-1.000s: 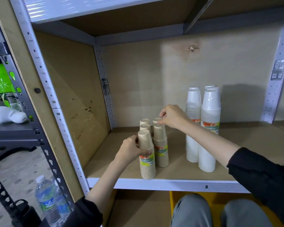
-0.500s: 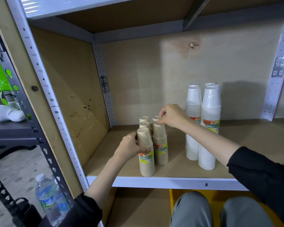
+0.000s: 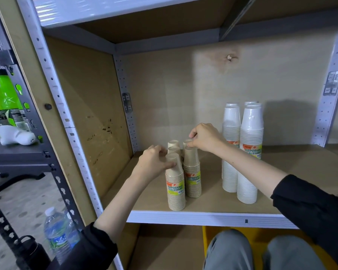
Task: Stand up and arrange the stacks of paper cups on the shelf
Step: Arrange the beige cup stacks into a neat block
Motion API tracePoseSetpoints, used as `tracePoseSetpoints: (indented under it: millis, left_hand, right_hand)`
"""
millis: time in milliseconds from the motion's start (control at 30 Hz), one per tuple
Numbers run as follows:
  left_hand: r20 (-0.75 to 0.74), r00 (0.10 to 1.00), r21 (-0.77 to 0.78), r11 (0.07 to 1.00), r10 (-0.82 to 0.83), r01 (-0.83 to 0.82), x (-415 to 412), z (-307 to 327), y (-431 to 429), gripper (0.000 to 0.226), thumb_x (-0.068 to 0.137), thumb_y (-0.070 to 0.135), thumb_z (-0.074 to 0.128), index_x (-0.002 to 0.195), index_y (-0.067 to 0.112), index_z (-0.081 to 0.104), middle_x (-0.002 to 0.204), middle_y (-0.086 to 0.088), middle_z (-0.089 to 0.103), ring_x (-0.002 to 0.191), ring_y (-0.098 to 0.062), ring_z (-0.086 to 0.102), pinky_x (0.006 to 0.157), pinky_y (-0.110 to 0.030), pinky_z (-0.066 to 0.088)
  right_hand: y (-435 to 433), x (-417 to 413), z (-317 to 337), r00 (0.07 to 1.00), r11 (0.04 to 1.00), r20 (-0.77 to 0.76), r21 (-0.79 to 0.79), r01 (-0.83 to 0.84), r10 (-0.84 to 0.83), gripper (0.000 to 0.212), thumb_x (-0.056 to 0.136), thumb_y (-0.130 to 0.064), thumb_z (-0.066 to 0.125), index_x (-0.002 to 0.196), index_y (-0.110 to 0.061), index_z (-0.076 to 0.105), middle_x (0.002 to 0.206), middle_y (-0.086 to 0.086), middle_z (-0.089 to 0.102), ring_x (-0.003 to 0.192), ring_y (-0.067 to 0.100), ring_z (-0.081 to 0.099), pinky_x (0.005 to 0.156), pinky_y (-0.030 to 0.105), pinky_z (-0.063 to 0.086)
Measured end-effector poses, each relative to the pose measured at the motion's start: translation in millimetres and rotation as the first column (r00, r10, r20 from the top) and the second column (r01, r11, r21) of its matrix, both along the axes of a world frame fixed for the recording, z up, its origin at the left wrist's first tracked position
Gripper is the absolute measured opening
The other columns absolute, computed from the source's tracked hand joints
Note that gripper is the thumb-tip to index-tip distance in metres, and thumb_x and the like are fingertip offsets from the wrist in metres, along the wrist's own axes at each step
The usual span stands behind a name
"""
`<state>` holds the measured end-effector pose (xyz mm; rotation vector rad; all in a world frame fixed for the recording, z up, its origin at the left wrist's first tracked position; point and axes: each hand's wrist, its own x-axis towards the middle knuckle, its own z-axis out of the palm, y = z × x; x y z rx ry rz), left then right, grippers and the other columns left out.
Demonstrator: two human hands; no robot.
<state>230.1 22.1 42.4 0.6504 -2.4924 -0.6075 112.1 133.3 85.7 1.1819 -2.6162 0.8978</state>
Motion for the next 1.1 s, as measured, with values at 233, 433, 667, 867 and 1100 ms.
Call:
tracePoseSetpoints:
  millis: [233,433,667,867,1100]
  left_hand:
    - [-0.047,0.997,-0.156,0.986,-0.058,0.05,-11,18,29,0.04,0.084,0.027,0.063,0.12,0.009,0.057,0.124,-0.007,0.056,0.112,-0.024,0.056,0.09,-0.032,0.044]
    - [0.002,0.987,-0.232,0.96,-0.162,0.158,-35,22,76,0.041,0.087,0.025,0.058,0.126,0.012,0.053,0.13,-0.005,0.053,0.118,-0.027,0.053,0.095,-0.035,0.042]
    - [0.09,0.925,-0.284,0.88,-0.37,0.38,-69,4,142,0.038,0.089,0.024,0.054,0.123,0.007,0.052,0.127,-0.011,0.052,0.115,-0.032,0.053,0.09,-0.041,0.045]
    - [0.169,0.858,-0.299,0.804,-0.485,0.514,-105,-16,192,0.033,0.092,0.015,0.05,0.12,0.0,0.053,0.123,-0.019,0.052,0.112,-0.036,0.053,0.088,-0.04,0.044]
    - [0.332,0.837,-0.252,0.814,-0.436,0.524,-166,-59,235,0.031,0.095,0.01,0.037,0.12,-0.003,0.05,0.125,-0.021,0.05,0.119,-0.036,0.047,0.093,-0.045,0.044]
  right_hand:
    - [23,-2,11,0.999,1.0,-0.051,-0.025,0.013,-0.014,0.031,0.078,-0.014,0.069,0.103,0.004,0.068,0.108,0.013,0.069,0.105,0.026,0.06,0.087,0.03,0.048]
    - [58,-13,35,0.989,0.993,-0.124,-0.093,0.07,-0.082,0.028,0.076,-0.014,0.07,0.101,-0.002,0.069,0.108,0.013,0.07,0.107,0.025,0.06,0.084,0.026,0.047]
    - [102,-28,61,0.97,0.978,-0.174,-0.156,0.142,-0.168,0.03,0.075,-0.016,0.072,0.102,-0.004,0.07,0.108,0.015,0.07,0.109,0.028,0.061,0.093,0.034,0.048]
    - [143,-50,64,0.957,0.96,-0.171,-0.195,0.202,-0.236,0.029,0.076,-0.016,0.071,0.103,-0.005,0.071,0.107,0.015,0.071,0.108,0.028,0.062,0.094,0.034,0.048]
    - [185,-90,41,0.957,0.943,-0.05,-0.197,0.269,-0.284,0.03,0.077,-0.014,0.071,0.104,0.0,0.069,0.108,0.017,0.07,0.111,0.028,0.058,0.079,0.025,0.043]
